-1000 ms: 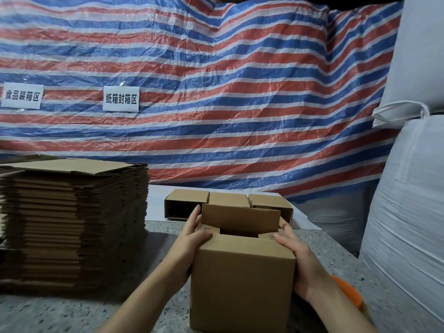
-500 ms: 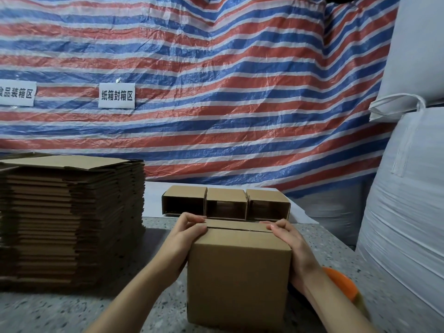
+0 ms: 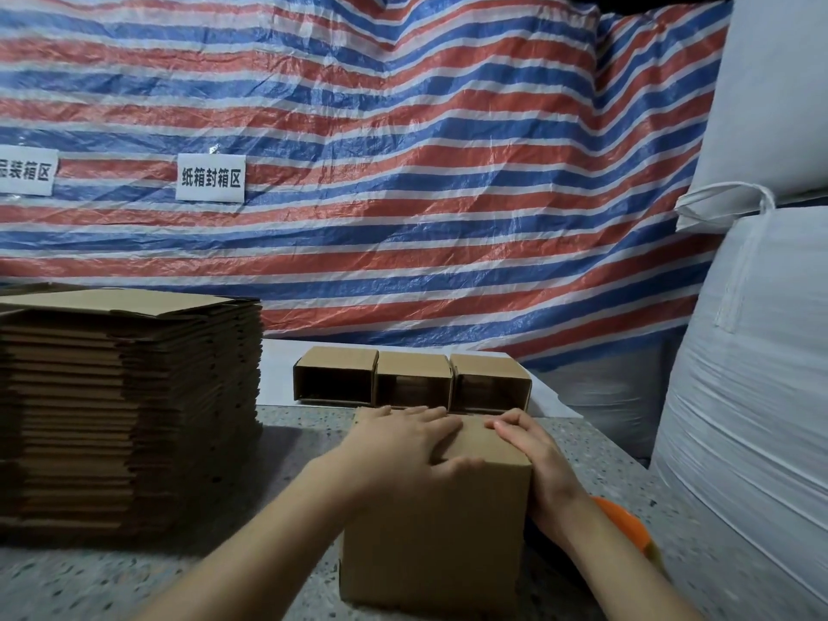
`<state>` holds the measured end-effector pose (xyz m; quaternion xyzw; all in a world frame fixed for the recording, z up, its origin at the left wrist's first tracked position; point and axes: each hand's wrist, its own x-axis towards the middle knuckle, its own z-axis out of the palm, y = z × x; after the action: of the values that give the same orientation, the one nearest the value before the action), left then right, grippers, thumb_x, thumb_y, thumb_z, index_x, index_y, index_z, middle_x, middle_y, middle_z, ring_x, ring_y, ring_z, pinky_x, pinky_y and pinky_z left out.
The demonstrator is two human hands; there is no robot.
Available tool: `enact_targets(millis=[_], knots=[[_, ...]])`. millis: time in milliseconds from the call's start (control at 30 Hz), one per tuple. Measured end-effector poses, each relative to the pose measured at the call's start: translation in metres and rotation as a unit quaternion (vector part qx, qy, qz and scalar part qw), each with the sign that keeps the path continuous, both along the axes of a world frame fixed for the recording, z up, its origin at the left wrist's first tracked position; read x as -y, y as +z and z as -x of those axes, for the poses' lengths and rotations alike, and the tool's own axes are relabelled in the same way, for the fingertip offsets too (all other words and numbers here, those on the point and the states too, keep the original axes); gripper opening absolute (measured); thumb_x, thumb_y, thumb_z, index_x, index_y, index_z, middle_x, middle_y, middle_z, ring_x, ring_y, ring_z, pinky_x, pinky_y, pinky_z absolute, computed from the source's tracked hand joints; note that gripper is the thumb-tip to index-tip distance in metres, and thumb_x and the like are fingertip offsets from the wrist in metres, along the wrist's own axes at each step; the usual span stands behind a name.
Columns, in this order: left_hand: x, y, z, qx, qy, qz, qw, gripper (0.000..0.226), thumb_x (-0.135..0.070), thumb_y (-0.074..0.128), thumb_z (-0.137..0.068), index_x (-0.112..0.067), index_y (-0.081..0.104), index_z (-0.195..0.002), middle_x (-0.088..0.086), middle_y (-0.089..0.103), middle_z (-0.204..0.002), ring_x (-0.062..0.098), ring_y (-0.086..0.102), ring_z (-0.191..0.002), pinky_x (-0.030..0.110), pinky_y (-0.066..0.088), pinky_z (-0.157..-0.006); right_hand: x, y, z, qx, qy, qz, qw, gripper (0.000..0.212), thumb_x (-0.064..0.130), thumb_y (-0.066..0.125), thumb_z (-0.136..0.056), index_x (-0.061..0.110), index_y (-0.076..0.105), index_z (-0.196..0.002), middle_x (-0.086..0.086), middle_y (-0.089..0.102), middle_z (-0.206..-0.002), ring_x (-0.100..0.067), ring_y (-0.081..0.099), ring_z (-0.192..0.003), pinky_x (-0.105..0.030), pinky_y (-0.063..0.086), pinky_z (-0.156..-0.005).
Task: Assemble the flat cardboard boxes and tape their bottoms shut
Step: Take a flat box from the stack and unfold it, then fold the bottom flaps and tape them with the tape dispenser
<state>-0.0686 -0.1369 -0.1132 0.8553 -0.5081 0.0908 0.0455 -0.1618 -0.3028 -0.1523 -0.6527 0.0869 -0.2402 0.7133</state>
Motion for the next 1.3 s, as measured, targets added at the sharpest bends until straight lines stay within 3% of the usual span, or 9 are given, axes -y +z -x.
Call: enact_targets(millis=[133, 200, 267, 367, 500, 733, 1000, 1133, 1300], knots=[[0.001, -0.001, -0.003, -0.002, -0.003, 0.0, 1.0, 0.077, -0.079, 0.017, -0.089, -0.039, 0.019, -0.154, -0.012, 0.019, -0.162, 0.011, 0.016, -0.149, 0.043, 0.011, -0.119, 0.017, 0.008, 0.002, -0.052, 0.035, 0.025, 0.998, 0.018, 0.035, 0.066, -0.087, 0.021, 0.075, -0.094, -0.019, 0.064, -0.116, -0.034, 0.061, -0.105, -0.04, 0.05, -0.084], [0.001, -0.001, -0.003, -0.011, -0.005, -0.006, 1.0, 0.076, -0.078, 0.016, -0.089, -0.039, 0.018, -0.154, -0.011, 0.018, -0.162, 0.012, 0.016, -0.149, 0.043, 0.01, -0.119, 0.036, 0.012, 0.003, -0.096, -0.014, 0.141, 0.985, 0.019, 0.031, 0.059, -0.098, 0.02, 0.073, -0.106, -0.01, 0.067, -0.117, -0.025, 0.063, -0.108, -0.04, 0.052, -0.09], [0.002, -0.001, -0.005, -0.016, -0.008, -0.007, 1.0, 0.077, -0.078, 0.016, -0.089, -0.038, 0.017, -0.154, -0.011, 0.017, -0.162, 0.012, 0.015, -0.149, 0.043, 0.009, -0.119, 0.056, 0.013, 0.006, -0.196, -0.118, 0.356, 0.906, 0.018, 0.036, 0.057, -0.1, 0.021, 0.067, -0.101, -0.002, 0.069, -0.101, -0.016, 0.065, -0.092, -0.037, 0.055, -0.085], [0.002, -0.003, -0.007, -0.016, -0.009, -0.003, 1.0, 0.077, -0.079, 0.015, -0.089, -0.039, 0.017, -0.154, -0.013, 0.017, -0.162, 0.01, 0.014, -0.149, 0.043, 0.009, -0.12, 0.068, 0.001, 0.013, -0.409, -0.162, 0.552, 0.708, 0.049, 0.067, 0.047, -0.094, 0.022, 0.067, -0.089, 0.006, 0.066, -0.08, -0.009, 0.062, -0.073, -0.026, 0.049, -0.064], [0.002, -0.005, -0.01, -0.015, -0.01, 0.003, 1.0, 0.079, -0.08, 0.015, -0.088, -0.038, 0.018, -0.154, -0.013, 0.018, -0.162, 0.01, 0.015, -0.149, 0.043, 0.011, -0.121, 0.072, -0.028, 0.016, -0.493, -0.173, 0.545, 0.656, 0.07, 0.083, 0.046, -0.081, 0.028, 0.061, -0.121, 0.005, 0.068, -0.114, -0.011, 0.063, -0.097, -0.03, 0.053, -0.085], [0.001, -0.001, -0.006, -0.034, -0.006, 0.005, 0.999, 0.075, -0.077, 0.016, -0.09, -0.039, 0.018, -0.154, -0.014, 0.016, -0.162, 0.009, 0.014, -0.149, 0.039, 0.009, -0.119, 0.073, -0.051, 0.019, -0.476, -0.158, 0.519, 0.692, 0.04, 0.066, 0.056, -0.089, 0.03, 0.064, -0.107, 0.008, 0.067, -0.099, -0.008, 0.064, -0.089, -0.025, 0.054, -0.081], [-0.004, 0.014, -0.007, -0.24, 0.019, 0.108, 0.965, 0.054, -0.062, 0.023, -0.1, -0.041, 0.029, -0.149, -0.004, 0.045, -0.149, 0.021, 0.042, -0.135, 0.043, 0.029, -0.114, 0.071, 0.089, 0.024, -0.183, -0.24, 0.351, 0.886, 0.057, 0.067, 0.062, -0.084, 0.01, 0.067, -0.087, -0.006, 0.072, -0.07, -0.025, 0.07, -0.069, -0.031, 0.047, -0.059], [-0.008, 0.017, -0.01, -0.317, 0.012, 0.216, 0.923, 0.034, -0.046, 0.035, -0.102, -0.032, 0.06, -0.121, -0.012, 0.06, -0.107, 0.007, 0.055, -0.102, 0.039, 0.044, -0.1, 0.046, 0.151, 0.012, -0.147, -0.062, 0.278, 0.947, 0.081, 0.08, 0.068, -0.06, 0.012, 0.068, -0.103, -0.009, 0.076, -0.08, -0.022, 0.073, -0.07, -0.034, 0.055, -0.063], [-0.009, 0.013, -0.015, -0.359, 0.011, 0.296, 0.885, 0.025, -0.034, 0.043, -0.101, -0.034, 0.067, -0.106, -0.014, 0.067, -0.105, 0.002, 0.06, -0.1, 0.027, 0.047, -0.093, 0.03, 0.151, -0.015, -0.203, 0.049, 0.266, 0.941, 0.083, 0.075, 0.072, -0.06, 0.011, 0.067, -0.112, -0.008, 0.077, -0.087, -0.018, 0.071, -0.067, -0.029, 0.056, -0.059]])
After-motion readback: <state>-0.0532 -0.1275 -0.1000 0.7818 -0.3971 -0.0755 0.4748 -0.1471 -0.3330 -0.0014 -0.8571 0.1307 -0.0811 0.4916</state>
